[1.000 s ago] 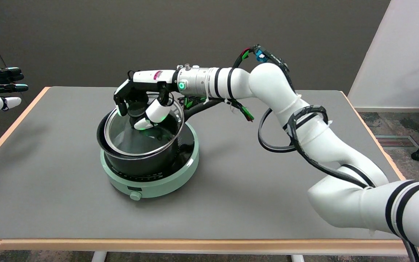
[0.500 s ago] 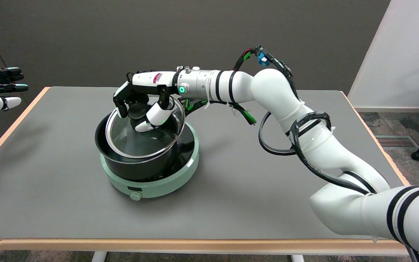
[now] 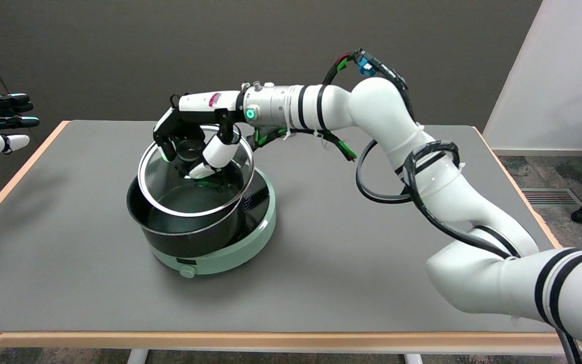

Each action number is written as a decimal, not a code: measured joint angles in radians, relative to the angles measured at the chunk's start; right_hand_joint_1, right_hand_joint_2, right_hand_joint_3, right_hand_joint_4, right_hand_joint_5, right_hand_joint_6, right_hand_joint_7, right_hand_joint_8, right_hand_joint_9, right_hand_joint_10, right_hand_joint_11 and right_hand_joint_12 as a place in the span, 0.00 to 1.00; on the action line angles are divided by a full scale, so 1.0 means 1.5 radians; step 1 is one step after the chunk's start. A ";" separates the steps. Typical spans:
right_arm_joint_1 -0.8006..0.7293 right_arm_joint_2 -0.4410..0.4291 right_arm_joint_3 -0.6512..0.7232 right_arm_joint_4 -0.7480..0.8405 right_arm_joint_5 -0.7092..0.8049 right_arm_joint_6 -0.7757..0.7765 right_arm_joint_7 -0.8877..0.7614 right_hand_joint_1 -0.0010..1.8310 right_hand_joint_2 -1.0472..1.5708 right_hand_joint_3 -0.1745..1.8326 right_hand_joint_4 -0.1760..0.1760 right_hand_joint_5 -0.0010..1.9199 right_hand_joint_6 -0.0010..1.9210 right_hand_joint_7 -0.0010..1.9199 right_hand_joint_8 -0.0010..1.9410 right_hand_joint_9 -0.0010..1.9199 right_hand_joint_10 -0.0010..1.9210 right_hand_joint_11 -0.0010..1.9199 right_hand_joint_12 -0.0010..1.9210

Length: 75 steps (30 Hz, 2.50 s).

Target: Place the pot lid onto the pot.

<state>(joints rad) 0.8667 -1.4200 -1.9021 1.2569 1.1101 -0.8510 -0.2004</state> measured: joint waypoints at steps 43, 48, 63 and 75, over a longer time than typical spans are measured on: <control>0.078 -0.014 0.007 -0.055 0.033 -0.120 0.057 0.82 0.73 0.49 0.99 0.32 0.71 0.39 0.80 0.35 0.98 0.22 1.00; 0.080 -0.016 0.006 -0.057 0.033 -0.125 0.059 0.82 0.73 0.49 0.99 0.32 0.71 0.39 0.80 0.35 0.98 0.22 1.00; 0.086 -0.028 0.002 -0.081 0.032 -0.128 0.061 0.82 0.73 0.49 0.97 0.32 0.71 0.39 0.80 0.35 0.98 0.21 1.00; 0.094 -0.036 0.002 -0.116 0.032 -0.114 0.057 0.80 0.78 0.38 0.91 0.35 0.65 0.35 0.81 0.30 1.00 0.22 1.00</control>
<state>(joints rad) 1.0079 -1.4745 -1.8994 1.0830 1.1579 -1.0216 -0.1147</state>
